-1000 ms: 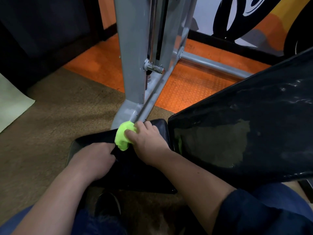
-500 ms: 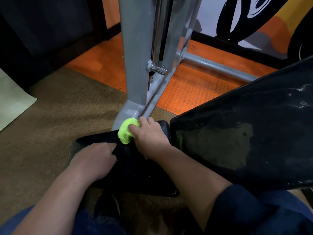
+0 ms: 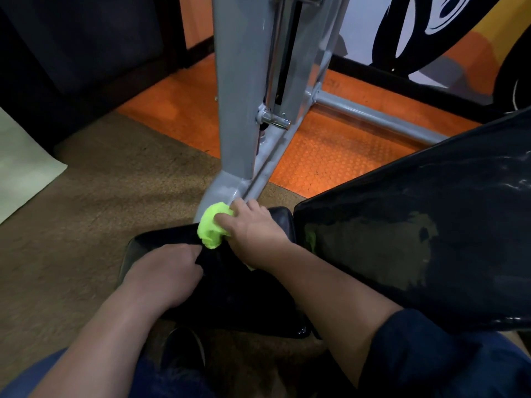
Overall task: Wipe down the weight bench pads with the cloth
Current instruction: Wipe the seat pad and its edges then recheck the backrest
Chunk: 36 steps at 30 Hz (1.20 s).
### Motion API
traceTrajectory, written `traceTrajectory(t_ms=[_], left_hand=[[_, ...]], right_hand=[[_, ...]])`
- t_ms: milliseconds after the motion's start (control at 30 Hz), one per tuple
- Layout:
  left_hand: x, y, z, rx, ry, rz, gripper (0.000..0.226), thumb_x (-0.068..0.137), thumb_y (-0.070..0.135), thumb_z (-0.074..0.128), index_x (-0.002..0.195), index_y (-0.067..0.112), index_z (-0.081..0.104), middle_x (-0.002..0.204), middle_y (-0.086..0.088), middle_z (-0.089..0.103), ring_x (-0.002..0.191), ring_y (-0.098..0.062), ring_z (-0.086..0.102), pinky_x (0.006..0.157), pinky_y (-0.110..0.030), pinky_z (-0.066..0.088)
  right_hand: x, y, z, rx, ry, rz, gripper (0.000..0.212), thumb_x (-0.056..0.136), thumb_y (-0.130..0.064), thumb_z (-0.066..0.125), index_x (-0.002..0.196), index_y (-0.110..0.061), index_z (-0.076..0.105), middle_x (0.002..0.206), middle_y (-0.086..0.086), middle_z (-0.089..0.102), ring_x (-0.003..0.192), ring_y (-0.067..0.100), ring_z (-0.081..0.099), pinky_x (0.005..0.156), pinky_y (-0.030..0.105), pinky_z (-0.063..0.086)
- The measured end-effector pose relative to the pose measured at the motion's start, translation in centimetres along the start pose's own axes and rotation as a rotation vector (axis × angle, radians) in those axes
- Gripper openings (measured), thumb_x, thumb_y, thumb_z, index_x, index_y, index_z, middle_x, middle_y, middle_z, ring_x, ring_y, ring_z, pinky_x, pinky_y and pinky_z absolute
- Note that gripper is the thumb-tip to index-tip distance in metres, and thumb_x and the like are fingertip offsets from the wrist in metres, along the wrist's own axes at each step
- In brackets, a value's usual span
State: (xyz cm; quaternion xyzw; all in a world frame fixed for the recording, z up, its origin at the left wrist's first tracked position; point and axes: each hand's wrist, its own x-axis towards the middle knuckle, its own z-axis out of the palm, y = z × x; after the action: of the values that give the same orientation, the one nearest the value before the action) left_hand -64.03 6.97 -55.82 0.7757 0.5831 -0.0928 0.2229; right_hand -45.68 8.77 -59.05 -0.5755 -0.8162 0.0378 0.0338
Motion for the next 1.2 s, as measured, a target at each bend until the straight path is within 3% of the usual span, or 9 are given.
traceTrajectory(t_ms=[167, 333, 467, 600, 700, 767, 900, 1067, 1200], left_hand=[[0.2, -0.2, 0.1, -0.002, 0.007, -0.034, 0.035, 0.092, 0.025, 0.049, 0.124, 0.025, 0.063, 0.125, -0.005, 0.067, 0.115, -0.023, 0.061, 0.094, -0.037, 0.051], [0.1, -0.9, 0.1, -0.016, 0.009, -0.043, 0.028, 0.090, 0.024, 0.049, 0.112, 0.025, 0.066, 0.113, -0.003, 0.069, 0.107, -0.023, 0.064, 0.087, -0.036, 0.053], [0.1, -1.3, 0.1, -0.014, 0.005, -0.056, 0.032, 0.090, 0.025, 0.050, 0.118, 0.024, 0.065, 0.121, -0.004, 0.068, 0.113, -0.024, 0.062, 0.091, -0.037, 0.052], [0.1, -1.4, 0.0, -0.021, 0.001, -0.047, 0.015, 0.089, 0.025, 0.049, 0.093, 0.023, 0.063, 0.098, 0.000, 0.067, 0.097, -0.021, 0.064, 0.082, -0.035, 0.053], [0.1, -1.6, 0.1, -0.042, 0.002, -0.051, 0.012, 0.089, 0.025, 0.049, 0.081, 0.021, 0.058, 0.089, 0.001, 0.065, 0.090, -0.021, 0.064, 0.080, -0.037, 0.054], [0.1, -1.4, 0.1, -0.034, -0.002, -0.043, 0.012, 0.089, 0.026, 0.049, 0.083, 0.021, 0.058, 0.090, 0.001, 0.065, 0.090, -0.021, 0.063, 0.080, -0.037, 0.054], [-0.1, -1.2, -0.1, -0.023, -0.003, -0.039, 0.013, 0.089, 0.027, 0.049, 0.090, 0.025, 0.061, 0.091, 0.003, 0.063, 0.094, -0.022, 0.064, 0.079, -0.035, 0.053], [-0.1, -1.3, -0.3, -0.019, 0.000, -0.045, 0.015, 0.090, 0.026, 0.047, 0.087, 0.025, 0.061, 0.093, 0.002, 0.064, 0.092, -0.021, 0.063, 0.082, -0.038, 0.054], [-0.3, -1.4, -0.3, -0.026, -0.010, -0.048, 0.016, 0.090, 0.027, 0.047, 0.077, 0.027, 0.057, 0.087, 0.003, 0.061, 0.092, -0.023, 0.063, 0.083, -0.040, 0.054]], right_hand=[[1.8, -0.4, -0.9, -0.038, -0.012, 0.126, 0.037, 0.092, -0.020, 0.053, 0.129, -0.022, 0.050, 0.123, 0.015, 0.043, 0.109, 0.036, 0.044, 0.084, 0.044, 0.037], [0.2, -0.7, 0.3, -0.004, -0.006, -0.065, 0.034, 0.090, -0.020, 0.055, 0.123, -0.026, 0.053, 0.114, 0.013, 0.044, 0.099, 0.033, 0.042, 0.078, 0.043, 0.035], [1.2, -1.1, -0.2, -0.034, -0.007, 0.079, 0.036, 0.091, -0.020, 0.055, 0.126, -0.023, 0.051, 0.120, 0.013, 0.042, 0.104, 0.035, 0.042, 0.079, 0.043, 0.033], [-0.3, -1.4, 0.3, -0.018, 0.018, -0.046, 0.034, 0.090, -0.019, 0.056, 0.124, -0.023, 0.052, 0.115, 0.013, 0.044, 0.098, 0.033, 0.042, 0.080, 0.044, 0.037], [-0.5, -0.7, 0.0, -0.029, 0.025, 0.012, 0.037, 0.090, -0.020, 0.056, 0.126, -0.023, 0.051, 0.115, 0.013, 0.043, 0.099, 0.032, 0.041, 0.077, 0.042, 0.031], [-0.3, -1.9, -0.4, -0.040, 0.010, 0.062, 0.035, 0.090, -0.019, 0.054, 0.126, -0.023, 0.051, 0.115, 0.012, 0.042, 0.100, 0.032, 0.040, 0.079, 0.042, 0.032], [-2.1, -1.9, 0.4, -0.012, 0.040, -0.036, 0.034, 0.087, -0.021, 0.058, 0.121, -0.023, 0.055, 0.112, 0.014, 0.047, 0.095, 0.033, 0.045, 0.075, 0.042, 0.035], [-1.9, -3.1, -0.3, -0.022, 0.046, 0.083, 0.035, 0.089, -0.020, 0.057, 0.123, -0.023, 0.054, 0.114, 0.013, 0.046, 0.098, 0.033, 0.044, 0.074, 0.040, 0.029], [-4.4, -3.0, 0.4, -0.003, 0.054, -0.063, 0.037, 0.091, -0.028, 0.054, 0.127, -0.024, 0.053, 0.117, 0.013, 0.047, 0.095, 0.031, 0.043, 0.074, 0.042, 0.036]])
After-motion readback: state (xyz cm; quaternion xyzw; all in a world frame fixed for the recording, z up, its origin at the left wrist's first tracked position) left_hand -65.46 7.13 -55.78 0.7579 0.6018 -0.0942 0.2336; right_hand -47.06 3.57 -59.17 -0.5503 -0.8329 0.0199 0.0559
